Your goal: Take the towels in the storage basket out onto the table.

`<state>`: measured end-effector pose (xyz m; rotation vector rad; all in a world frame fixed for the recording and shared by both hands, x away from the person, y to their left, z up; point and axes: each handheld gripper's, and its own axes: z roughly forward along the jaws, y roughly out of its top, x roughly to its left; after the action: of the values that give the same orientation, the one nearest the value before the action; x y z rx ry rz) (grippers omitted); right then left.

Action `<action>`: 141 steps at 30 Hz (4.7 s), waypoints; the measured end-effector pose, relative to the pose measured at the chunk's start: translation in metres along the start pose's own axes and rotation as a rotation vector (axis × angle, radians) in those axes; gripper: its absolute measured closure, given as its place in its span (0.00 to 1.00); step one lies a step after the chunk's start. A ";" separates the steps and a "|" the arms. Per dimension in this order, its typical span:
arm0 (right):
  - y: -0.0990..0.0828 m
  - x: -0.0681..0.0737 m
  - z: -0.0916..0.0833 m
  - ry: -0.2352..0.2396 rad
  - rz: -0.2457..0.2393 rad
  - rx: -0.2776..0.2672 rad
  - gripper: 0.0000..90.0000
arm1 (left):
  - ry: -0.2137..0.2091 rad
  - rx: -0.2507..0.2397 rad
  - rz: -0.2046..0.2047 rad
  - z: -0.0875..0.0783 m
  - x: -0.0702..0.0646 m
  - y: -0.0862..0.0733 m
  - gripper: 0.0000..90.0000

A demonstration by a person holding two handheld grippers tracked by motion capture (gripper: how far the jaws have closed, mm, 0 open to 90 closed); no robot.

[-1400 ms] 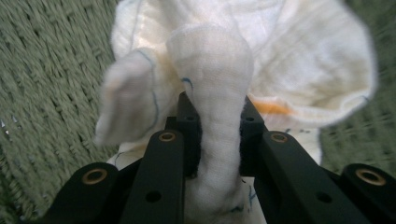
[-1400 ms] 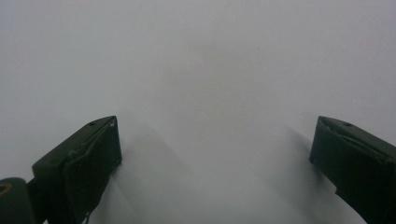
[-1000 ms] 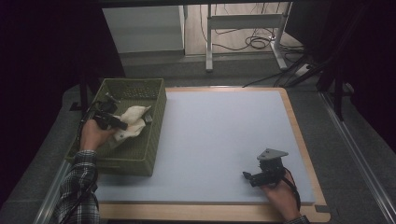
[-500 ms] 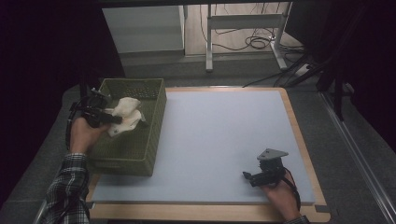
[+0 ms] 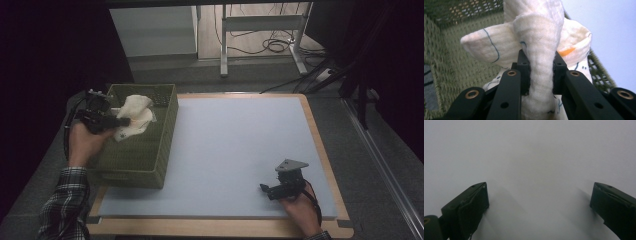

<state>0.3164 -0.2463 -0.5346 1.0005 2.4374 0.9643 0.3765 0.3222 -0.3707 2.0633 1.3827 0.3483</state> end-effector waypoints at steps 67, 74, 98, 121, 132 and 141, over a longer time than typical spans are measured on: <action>0.000 0.000 0.000 0.002 0.002 0.001 0.02 | -0.287 -0.073 0.349 0.101 -0.191 0.041 0.81; 0.000 0.000 0.000 0.001 0.001 0.000 0.02 | -0.279 -0.059 0.372 0.133 -0.208 0.030 0.81; 0.000 0.000 0.000 0.001 0.004 0.004 0.02 | -0.341 -0.049 0.382 0.204 -0.243 -0.011 0.48; 0.000 0.000 -0.001 0.006 0.003 0.003 0.03 | -0.272 -0.143 0.335 0.156 -0.206 -0.057 0.53; 0.004 -0.001 -0.010 0.051 -0.020 -0.004 0.45 | -0.233 -0.144 0.296 0.171 -0.191 -0.074 0.58; 0.034 0.003 -0.007 0.250 -0.020 -0.041 0.76 | -0.232 -0.145 0.316 0.184 -0.194 -0.069 0.61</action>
<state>0.3271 -0.2294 -0.5059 0.8861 2.6094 1.1905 0.3426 0.1008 -0.5328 2.1237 0.8714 0.3179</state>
